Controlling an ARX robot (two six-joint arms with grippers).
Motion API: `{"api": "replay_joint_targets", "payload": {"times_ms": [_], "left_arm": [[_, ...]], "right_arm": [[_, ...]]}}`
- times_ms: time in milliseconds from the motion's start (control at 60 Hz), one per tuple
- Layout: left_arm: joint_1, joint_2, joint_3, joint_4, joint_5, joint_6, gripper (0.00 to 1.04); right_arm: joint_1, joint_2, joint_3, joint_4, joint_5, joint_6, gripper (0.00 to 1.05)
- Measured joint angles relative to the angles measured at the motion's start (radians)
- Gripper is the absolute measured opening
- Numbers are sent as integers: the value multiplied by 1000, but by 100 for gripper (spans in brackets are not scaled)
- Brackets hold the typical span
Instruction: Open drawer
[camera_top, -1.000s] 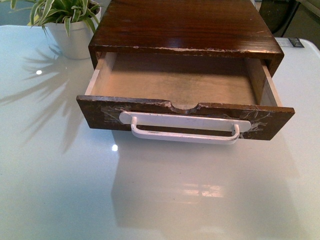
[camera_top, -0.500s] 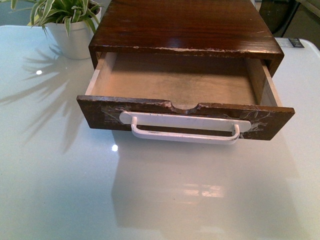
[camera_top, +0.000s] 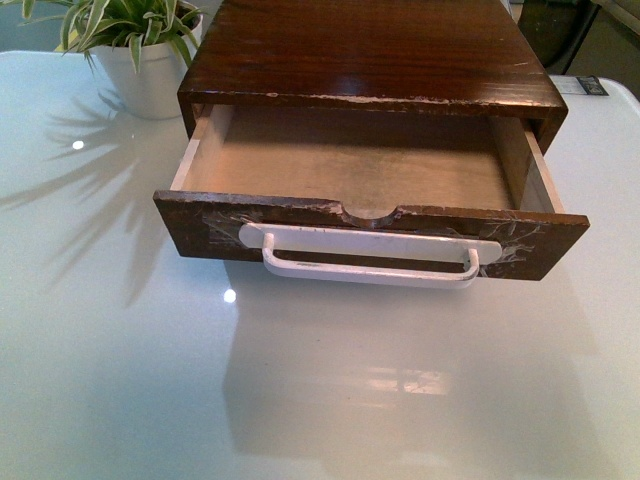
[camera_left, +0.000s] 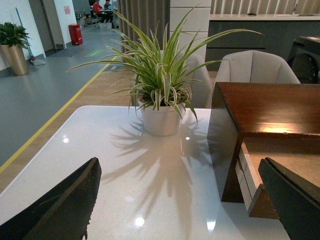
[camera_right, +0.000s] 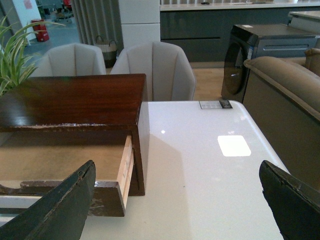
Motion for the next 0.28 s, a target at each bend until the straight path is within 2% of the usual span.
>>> {"api": "replay_joint_targets", "payload": {"times_ms": [283], "left_arm": [[0,0,0,0,0,0,96]], "right_arm": [[0,0,0,0,0,0,96]]}}
